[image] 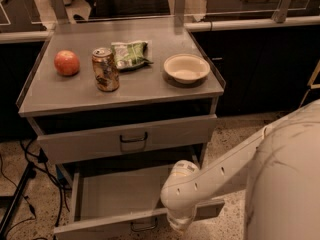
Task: Close middle drawer
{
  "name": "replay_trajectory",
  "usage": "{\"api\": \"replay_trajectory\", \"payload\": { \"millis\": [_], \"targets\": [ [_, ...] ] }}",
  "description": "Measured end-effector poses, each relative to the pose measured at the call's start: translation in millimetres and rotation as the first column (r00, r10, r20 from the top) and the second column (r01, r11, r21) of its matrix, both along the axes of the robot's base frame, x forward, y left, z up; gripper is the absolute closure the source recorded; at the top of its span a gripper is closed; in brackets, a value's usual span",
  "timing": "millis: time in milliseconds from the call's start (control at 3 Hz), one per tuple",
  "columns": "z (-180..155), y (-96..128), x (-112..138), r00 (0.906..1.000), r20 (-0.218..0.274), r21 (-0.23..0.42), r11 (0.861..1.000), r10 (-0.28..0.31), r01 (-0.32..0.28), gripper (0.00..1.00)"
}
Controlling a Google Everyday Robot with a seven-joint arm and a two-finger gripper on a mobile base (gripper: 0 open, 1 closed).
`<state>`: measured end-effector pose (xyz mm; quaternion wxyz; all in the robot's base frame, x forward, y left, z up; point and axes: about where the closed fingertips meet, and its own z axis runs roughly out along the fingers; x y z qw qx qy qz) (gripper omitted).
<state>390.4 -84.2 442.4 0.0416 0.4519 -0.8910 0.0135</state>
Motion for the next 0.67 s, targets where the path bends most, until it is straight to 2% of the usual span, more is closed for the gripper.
{"api": "replay_trajectory", "payload": {
  "millis": [333,667],
  "targets": [
    [-7.0,25.7,23.5,0.9987,0.046,-0.016,1.000,0.019,-0.018,1.00],
    [-5.7,38.1,43.4,0.9945,0.101,-0.033,0.999,0.026,-0.023,1.00]
  ]
}}
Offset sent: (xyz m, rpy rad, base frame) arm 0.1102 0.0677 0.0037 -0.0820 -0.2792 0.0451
